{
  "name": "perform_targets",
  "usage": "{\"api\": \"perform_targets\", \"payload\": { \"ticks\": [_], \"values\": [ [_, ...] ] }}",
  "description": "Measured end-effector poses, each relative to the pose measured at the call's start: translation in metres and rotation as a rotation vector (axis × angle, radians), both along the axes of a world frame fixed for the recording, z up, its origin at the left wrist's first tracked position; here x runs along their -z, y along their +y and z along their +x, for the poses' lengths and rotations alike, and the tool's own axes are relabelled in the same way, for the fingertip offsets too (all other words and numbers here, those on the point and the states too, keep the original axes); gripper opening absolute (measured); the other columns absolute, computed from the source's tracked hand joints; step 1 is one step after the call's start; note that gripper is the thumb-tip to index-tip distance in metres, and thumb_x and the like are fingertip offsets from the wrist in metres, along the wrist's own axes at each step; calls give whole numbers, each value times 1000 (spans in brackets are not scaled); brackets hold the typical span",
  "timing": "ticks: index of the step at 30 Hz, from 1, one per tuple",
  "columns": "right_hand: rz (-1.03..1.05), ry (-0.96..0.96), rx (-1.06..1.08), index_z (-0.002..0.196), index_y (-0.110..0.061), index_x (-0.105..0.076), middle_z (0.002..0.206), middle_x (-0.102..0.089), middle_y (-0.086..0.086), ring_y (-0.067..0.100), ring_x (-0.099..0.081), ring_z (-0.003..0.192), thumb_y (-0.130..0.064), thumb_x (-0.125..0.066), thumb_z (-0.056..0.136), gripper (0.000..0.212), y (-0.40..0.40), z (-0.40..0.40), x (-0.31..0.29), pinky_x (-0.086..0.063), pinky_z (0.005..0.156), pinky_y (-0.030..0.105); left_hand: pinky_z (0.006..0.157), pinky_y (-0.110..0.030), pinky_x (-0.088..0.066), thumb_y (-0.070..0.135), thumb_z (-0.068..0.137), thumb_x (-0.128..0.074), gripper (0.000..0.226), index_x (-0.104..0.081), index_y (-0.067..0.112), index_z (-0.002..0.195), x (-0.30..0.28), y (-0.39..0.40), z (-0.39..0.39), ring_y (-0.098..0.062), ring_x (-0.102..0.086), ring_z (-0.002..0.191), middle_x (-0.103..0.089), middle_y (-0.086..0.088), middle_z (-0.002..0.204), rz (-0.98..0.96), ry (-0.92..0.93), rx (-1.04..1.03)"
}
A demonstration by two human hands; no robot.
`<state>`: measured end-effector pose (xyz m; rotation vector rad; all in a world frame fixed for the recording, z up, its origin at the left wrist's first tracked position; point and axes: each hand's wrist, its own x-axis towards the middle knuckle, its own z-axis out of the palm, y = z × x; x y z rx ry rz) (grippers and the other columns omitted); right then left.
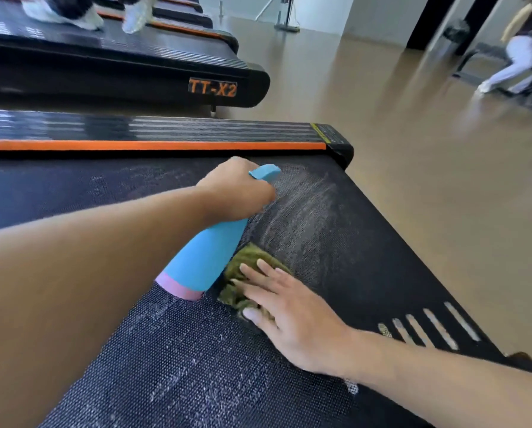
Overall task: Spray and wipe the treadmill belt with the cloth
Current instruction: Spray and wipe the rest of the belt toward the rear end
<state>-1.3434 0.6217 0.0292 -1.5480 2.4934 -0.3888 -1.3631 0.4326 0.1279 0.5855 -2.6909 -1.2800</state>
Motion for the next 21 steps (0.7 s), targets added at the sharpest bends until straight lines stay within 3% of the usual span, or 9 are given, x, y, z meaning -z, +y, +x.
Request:
{"api": "perform_targets", "payload": {
  "ticks": [3,6,8,10,14,17,19,21],
  "values": [
    [37,-7,68,152,-35,-24,159,-9,-20,1,3,148,-46,-29,103,50,19,-23,-3,-1,121,26,81,-42,-56,29,84,-66,9,-67,23,90,-1,2,19,-28,-62,80,-66,0,83,-29,87,55],
    [51,-8,468,152,-24,-27,161,-13,-7,19,-5,150,-42,-32,103,52,30,-76,-6,-7,122,42,74,-35,-49,30,78,-60,4,-61,28,81,-2,-7,45,-24,-60,80,-61,7,78,-58,180,86],
    [73,-20,647,151,-15,-30,162,-11,3,26,-3,150,-40,-30,104,53,27,-82,-7,-3,122,43,70,-31,-45,24,84,-64,2,-64,25,83,-3,-15,62,-21,-57,77,-61,8,78,-54,178,101],
    [88,33,578,150,-13,-32,162,-12,5,27,-5,150,-39,-31,104,52,13,-50,-5,-2,121,39,71,-30,-44,22,84,-69,3,-68,22,86,-4,-23,75,-17,-56,73,-65,5,80,-9,122,120],
    [0,38,90,152,-27,-26,161,-10,-9,11,-1,149,-45,-30,103,52,-2,54,-1,2,120,27,71,-29,-48,28,77,-74,3,-73,28,80,-1,-37,99,-14,-58,69,-69,8,79,21,-70,197],
    [14,57,4,151,-31,-28,160,-16,-13,7,-5,148,-43,-34,102,51,6,35,-2,-3,120,27,74,-32,-54,39,65,-72,9,-73,34,73,1,-40,110,-11,-61,68,-69,13,76,-25,-160,258],
    [-4,58,205,147,-32,-37,156,-30,-8,17,-22,146,-39,-39,101,46,20,-16,2,-17,120,36,76,-32,-53,43,60,-68,11,-72,38,69,-1,-39,114,-10,-61,67,-67,14,77,-32,-165,259],
    [24,40,548,138,-29,-43,146,-40,-1,27,-37,138,-38,-33,101,40,45,-73,-2,-32,112,43,80,-33,-54,46,60,-67,15,-71,38,71,-2,-35,113,-10,-60,68,-67,14,77,-60,-185,274]
  ]
}}
